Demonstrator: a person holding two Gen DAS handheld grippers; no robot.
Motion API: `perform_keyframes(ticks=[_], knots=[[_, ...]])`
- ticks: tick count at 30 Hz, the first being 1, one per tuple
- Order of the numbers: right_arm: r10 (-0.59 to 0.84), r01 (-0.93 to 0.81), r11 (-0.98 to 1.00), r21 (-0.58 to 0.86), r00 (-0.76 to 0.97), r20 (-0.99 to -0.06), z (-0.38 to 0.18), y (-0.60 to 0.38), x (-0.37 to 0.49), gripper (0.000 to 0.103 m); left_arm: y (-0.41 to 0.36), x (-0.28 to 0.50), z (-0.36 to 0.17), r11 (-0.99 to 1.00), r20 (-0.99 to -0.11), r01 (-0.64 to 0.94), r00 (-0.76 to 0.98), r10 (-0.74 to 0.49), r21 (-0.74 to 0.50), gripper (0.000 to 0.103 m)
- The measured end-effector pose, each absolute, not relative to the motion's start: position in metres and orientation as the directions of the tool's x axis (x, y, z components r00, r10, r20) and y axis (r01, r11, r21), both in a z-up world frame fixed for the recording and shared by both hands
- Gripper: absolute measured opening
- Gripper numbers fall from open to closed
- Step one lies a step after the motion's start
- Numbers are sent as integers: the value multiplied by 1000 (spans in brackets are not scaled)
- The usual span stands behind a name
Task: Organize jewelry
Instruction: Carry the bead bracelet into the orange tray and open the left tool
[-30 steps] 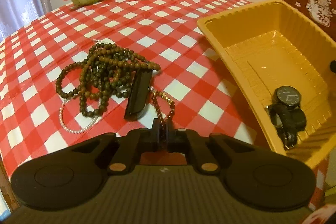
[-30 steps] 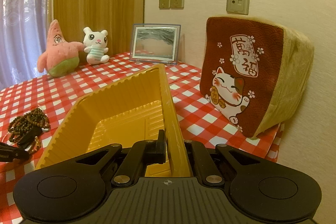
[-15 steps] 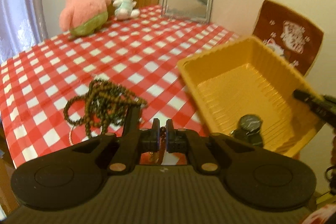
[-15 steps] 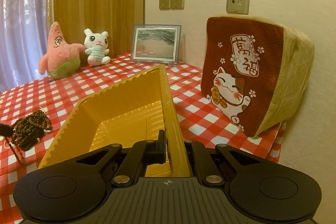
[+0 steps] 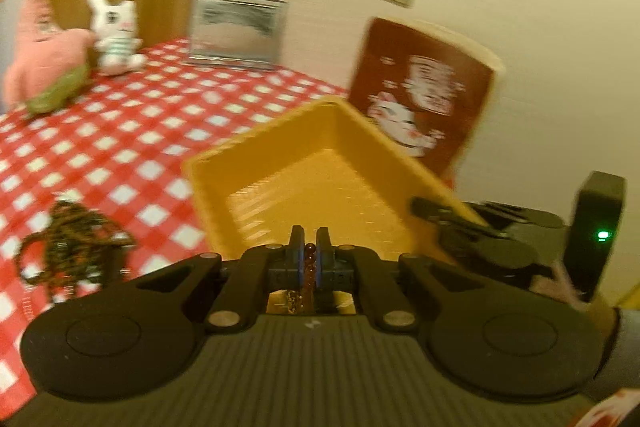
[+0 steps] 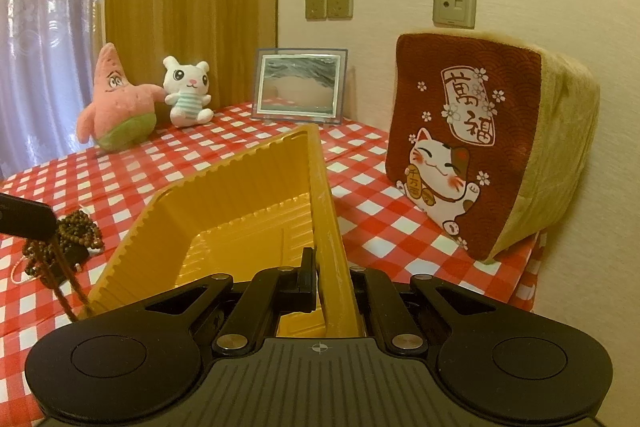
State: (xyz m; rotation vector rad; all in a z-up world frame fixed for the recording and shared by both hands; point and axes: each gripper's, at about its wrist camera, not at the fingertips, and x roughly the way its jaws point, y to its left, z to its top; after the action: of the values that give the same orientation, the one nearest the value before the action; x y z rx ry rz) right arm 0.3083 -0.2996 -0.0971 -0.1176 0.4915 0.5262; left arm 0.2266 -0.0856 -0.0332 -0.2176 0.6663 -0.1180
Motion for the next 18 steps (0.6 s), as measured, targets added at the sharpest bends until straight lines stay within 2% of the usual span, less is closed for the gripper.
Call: perform_keyframes(ticks=[9, 18], knots=[[454, -508, 861, 19, 751, -479, -97, -300, 307, 5, -114, 251, -48, 946, -622, 132, 725, -296, -297, 4], [453, -508, 861, 19, 751, -480, -97, -300, 307, 5, -107, 246, -55, 950, -637, 94, 721, -272, -299, 11]])
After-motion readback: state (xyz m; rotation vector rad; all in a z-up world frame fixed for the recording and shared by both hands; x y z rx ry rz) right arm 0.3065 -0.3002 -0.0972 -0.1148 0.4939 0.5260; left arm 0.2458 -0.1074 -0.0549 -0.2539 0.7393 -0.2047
